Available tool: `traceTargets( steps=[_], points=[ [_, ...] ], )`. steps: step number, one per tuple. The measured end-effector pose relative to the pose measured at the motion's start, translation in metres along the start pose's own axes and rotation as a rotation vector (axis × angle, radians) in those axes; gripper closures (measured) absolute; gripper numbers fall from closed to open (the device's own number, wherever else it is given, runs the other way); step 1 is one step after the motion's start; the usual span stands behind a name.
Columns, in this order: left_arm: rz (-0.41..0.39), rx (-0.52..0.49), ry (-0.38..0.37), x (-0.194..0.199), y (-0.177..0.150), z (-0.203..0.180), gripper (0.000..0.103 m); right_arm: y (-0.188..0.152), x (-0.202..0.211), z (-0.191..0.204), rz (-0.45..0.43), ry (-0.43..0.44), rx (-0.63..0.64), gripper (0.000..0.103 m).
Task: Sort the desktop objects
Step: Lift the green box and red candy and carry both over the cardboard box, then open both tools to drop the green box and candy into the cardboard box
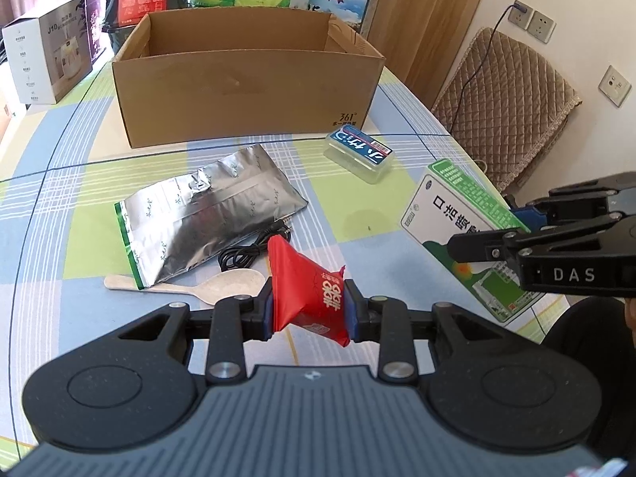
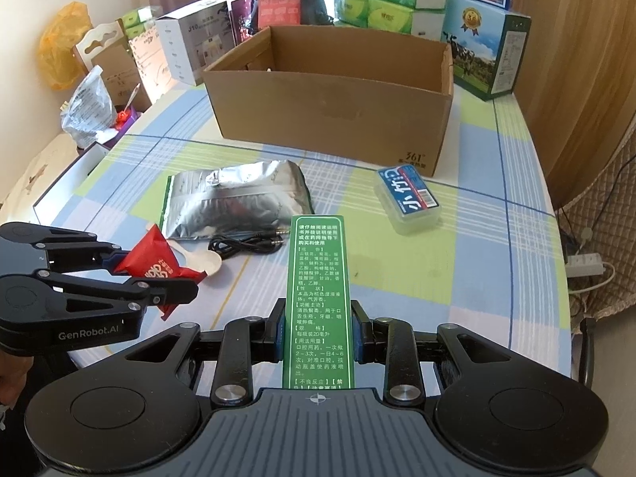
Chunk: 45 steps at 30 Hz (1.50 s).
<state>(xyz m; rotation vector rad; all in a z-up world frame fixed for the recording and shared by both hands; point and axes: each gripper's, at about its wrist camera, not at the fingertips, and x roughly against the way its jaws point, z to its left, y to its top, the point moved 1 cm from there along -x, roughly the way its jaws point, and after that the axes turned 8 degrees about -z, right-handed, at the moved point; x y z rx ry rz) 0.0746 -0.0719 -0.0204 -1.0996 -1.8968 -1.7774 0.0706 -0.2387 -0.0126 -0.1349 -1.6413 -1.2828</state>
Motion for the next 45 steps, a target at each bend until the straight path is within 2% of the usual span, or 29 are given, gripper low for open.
traceTargets(
  steps=[5,10,14,21,25,30,36,39,41,42,43,45],
  points=[
    [-0.003,-0.002,0.001,-0.003,0.008,0.004,0.075,0.005,-0.003,-0.002,-0.001,0.0,0.004,0.076],
    [-0.023,-0.026,0.009,-0.005,0.033,0.012,0.075,0.03,-0.007,-0.006,-0.019,-0.007,0.038,0.076],
    [-0.036,-0.045,0.016,-0.012,0.065,0.024,0.075,0.066,-0.011,-0.014,-0.049,0.009,0.037,0.076],
    [-0.061,-0.088,0.025,-0.034,0.14,0.043,0.075,0.149,-0.03,-0.03,-0.11,0.018,0.073,0.076],
    [-0.066,-0.08,0.023,-0.056,0.184,0.054,0.075,0.197,-0.051,-0.039,-0.135,0.011,0.085,0.076],
    [-0.066,-0.098,0.051,-0.092,0.224,0.071,0.075,0.239,-0.086,-0.053,-0.145,-0.008,0.084,0.076],
    [-0.035,-0.066,0.055,-0.137,0.247,0.093,0.075,0.256,-0.131,-0.071,-0.133,-0.029,0.047,0.076],
    [-0.016,-0.059,0.052,-0.156,0.248,0.098,0.075,0.258,-0.147,-0.075,-0.124,-0.034,0.039,0.076],
    [-0.015,-0.054,0.04,-0.166,0.247,0.1,0.074,0.257,-0.157,-0.076,-0.119,-0.036,0.041,0.076],
    [-0.022,-0.055,0.034,-0.17,0.247,0.101,0.068,0.257,-0.162,-0.076,-0.117,-0.037,0.04,0.076],
    [-0.024,-0.051,0.032,-0.174,0.247,0.102,0.05,0.256,-0.166,-0.077,-0.116,-0.036,0.034,0.076],
    [-0.023,-0.041,0.039,-0.18,0.247,0.105,0.047,0.255,-0.172,-0.078,-0.114,-0.03,0.024,0.076]
  ],
)
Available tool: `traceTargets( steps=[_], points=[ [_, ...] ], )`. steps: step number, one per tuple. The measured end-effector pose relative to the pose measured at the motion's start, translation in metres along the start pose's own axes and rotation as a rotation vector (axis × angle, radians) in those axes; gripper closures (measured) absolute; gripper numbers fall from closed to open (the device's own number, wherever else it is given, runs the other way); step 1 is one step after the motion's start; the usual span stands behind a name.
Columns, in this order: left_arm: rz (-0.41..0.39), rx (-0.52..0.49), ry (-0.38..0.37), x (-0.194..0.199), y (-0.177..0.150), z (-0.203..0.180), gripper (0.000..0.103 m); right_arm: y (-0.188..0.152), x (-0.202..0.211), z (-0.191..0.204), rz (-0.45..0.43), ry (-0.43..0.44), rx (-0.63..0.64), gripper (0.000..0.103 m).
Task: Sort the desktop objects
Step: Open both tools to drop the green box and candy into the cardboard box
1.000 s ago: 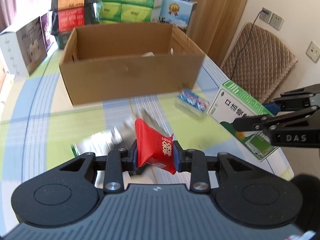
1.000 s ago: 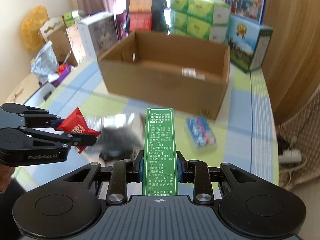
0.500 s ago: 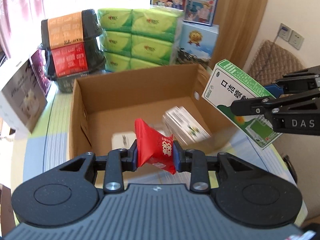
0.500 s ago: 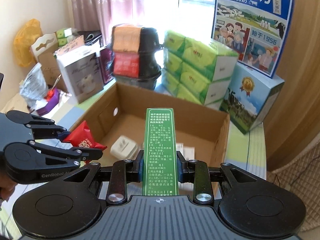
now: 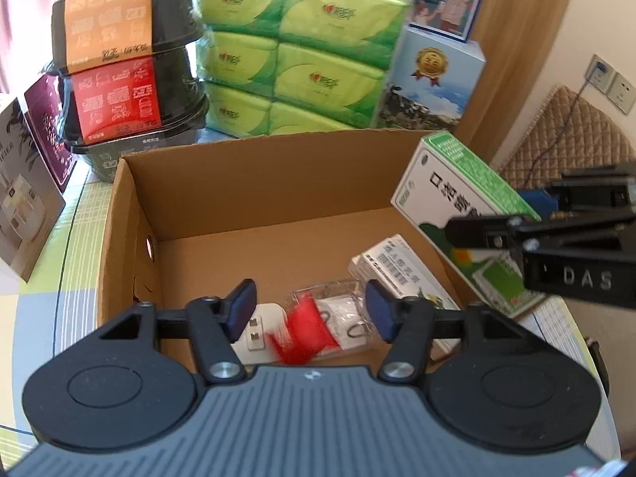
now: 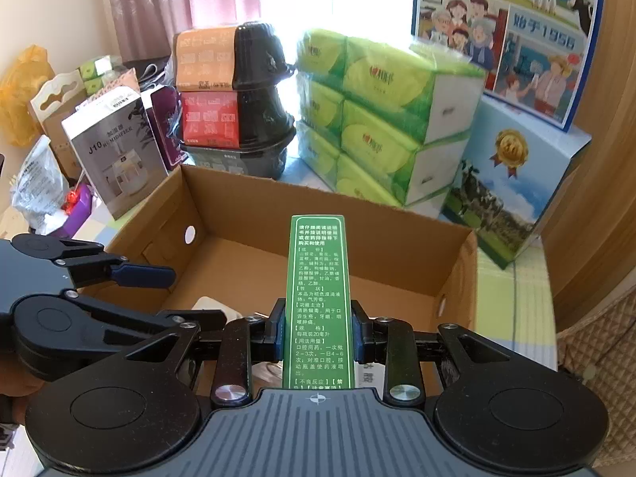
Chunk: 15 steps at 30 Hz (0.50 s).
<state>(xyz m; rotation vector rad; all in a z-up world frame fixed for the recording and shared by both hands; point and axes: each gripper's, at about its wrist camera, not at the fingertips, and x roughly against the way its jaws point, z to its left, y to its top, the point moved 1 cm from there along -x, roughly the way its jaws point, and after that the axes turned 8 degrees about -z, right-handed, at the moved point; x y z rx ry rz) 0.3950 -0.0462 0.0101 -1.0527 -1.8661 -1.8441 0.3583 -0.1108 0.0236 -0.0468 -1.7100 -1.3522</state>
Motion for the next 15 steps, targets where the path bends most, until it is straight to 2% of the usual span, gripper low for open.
traceTargets(
  steps=[6,9,12,15],
  points=[
    [-0.005,-0.003,0.011,0.003,-0.006,0.008,0.047,-0.005,-0.011,0.003,0.0,0.014,-0.001,0.075],
    [-0.012,0.005,0.012,0.009,-0.009,0.013,0.047,-0.006,-0.011,0.005,-0.029,0.055,-0.02,0.075],
    [-0.022,0.009,0.012,0.017,-0.012,0.015,0.047,-0.006,-0.005,0.01,-0.07,0.054,0.0,0.061],
    [-0.033,0.008,0.007,0.028,-0.015,0.015,0.047,-0.008,0.006,0.012,-0.084,0.047,0.01,0.061]
  ],
)
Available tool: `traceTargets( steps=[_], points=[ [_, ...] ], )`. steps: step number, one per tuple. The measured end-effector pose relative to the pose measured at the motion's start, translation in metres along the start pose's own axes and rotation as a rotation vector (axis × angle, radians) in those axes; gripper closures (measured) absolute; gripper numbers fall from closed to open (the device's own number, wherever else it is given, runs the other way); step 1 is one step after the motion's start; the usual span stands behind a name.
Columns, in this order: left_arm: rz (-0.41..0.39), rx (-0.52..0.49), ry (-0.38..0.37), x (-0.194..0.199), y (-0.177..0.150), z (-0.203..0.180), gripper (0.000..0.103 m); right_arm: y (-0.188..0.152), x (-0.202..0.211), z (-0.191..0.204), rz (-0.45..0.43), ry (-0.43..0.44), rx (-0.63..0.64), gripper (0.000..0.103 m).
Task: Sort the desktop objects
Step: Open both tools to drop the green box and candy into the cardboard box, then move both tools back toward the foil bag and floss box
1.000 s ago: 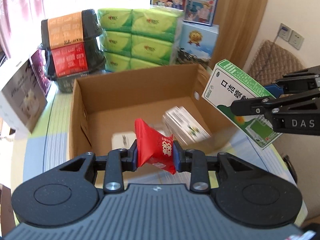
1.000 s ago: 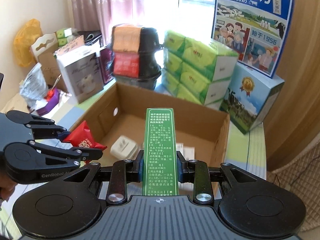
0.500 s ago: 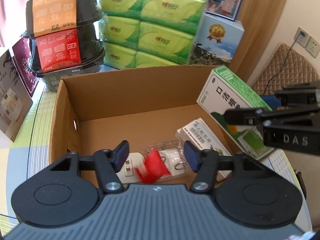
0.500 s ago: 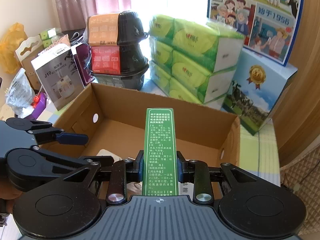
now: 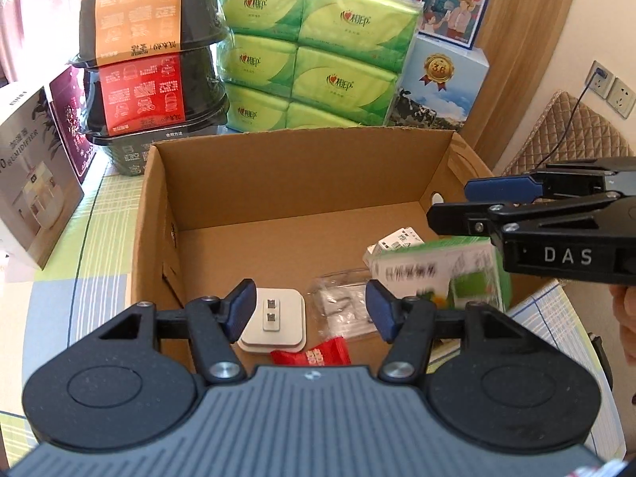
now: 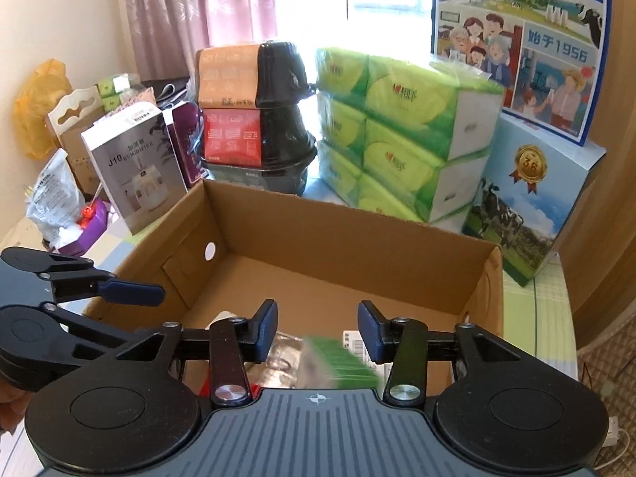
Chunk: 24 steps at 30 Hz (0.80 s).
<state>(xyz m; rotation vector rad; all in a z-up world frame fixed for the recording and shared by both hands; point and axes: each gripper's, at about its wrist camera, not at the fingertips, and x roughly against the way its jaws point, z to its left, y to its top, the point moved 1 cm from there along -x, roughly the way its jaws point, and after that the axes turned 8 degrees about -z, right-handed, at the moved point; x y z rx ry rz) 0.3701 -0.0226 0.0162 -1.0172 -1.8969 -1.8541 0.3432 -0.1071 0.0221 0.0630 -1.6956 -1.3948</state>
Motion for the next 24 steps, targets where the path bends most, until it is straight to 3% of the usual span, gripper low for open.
traceTargets(
  steps=[6,11,21,24],
  points=[
    [-0.03,0.017,-0.006,0.034,-0.005,-0.004,0.047,-0.005,0.034,0.0,-0.005,-0.017,-0.001,0.058],
    [-0.057,0.027,-0.012,0.074,-0.014,-0.013,0.046,-0.02,0.08,0.004,-0.024,-0.031,-0.003,0.047],
    [-0.069,0.018,-0.025,0.149,-0.068,-0.042,0.034,-0.093,0.168,0.032,-0.012,-0.023,-0.025,0.022],
    [-0.065,0.003,-0.016,0.166,-0.091,-0.051,0.025,-0.118,0.187,0.038,0.001,-0.024,-0.061,0.019]
  ],
)
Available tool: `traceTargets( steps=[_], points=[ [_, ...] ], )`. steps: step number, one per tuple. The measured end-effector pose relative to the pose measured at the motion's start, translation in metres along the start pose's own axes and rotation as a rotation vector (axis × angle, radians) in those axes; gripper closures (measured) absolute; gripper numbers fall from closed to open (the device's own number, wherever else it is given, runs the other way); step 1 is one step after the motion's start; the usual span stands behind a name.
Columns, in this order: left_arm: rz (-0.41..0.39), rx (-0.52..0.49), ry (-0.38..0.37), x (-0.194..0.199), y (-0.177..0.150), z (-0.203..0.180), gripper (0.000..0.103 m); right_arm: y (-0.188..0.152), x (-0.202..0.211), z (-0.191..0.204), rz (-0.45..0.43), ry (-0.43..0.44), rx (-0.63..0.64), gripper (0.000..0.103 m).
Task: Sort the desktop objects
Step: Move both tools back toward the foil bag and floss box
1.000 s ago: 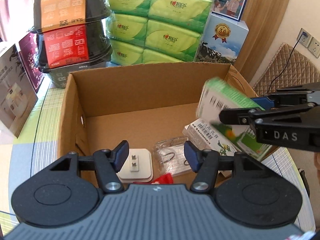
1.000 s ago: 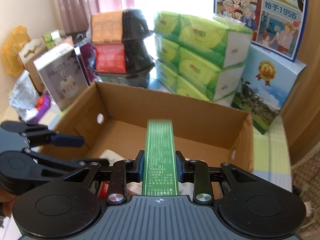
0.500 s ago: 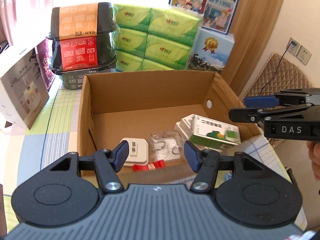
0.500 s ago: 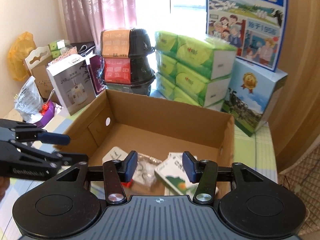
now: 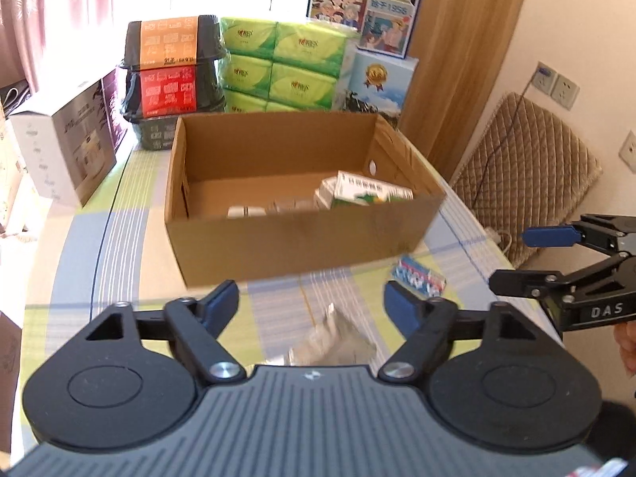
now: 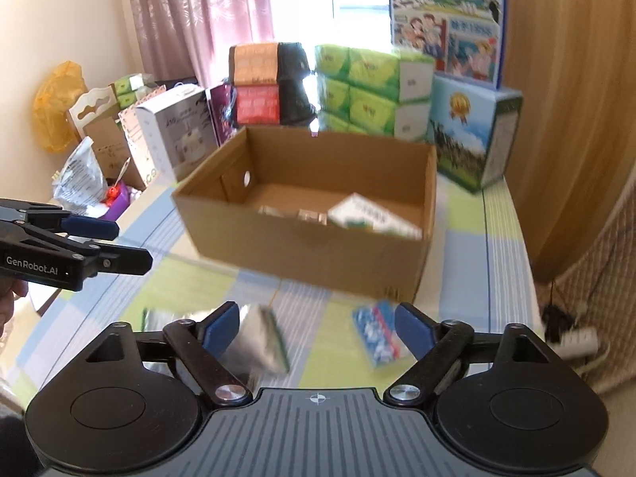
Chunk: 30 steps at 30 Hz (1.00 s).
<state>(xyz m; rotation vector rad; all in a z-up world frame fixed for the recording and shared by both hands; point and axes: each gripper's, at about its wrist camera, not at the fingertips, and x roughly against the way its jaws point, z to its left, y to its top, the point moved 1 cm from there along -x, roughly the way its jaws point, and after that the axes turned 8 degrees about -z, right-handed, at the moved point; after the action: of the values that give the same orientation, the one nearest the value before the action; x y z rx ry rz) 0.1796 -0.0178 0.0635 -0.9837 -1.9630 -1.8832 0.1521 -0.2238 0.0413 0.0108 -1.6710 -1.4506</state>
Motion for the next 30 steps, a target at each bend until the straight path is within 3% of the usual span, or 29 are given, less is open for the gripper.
traceTargets(
  steps=[7,14,21,30],
  points=[
    [0.046,-0.002,0.019,0.029,-0.057,-0.004,0.013,-0.05,0.03,0.009,0.044,0.01,-0.104,0.011],
    [0.084,-0.054,0.04,0.045,-0.102,-0.002,0.013,-0.084,0.046,0.027,0.067,0.032,-0.119,0.011],
    [0.106,-0.058,0.046,0.048,-0.118,0.002,0.013,-0.102,0.047,0.038,0.083,0.047,-0.091,0.011],
    [0.129,-0.102,0.027,0.031,-0.119,-0.004,0.013,-0.108,0.04,0.024,0.104,0.027,-0.099,0.011]
  ],
)
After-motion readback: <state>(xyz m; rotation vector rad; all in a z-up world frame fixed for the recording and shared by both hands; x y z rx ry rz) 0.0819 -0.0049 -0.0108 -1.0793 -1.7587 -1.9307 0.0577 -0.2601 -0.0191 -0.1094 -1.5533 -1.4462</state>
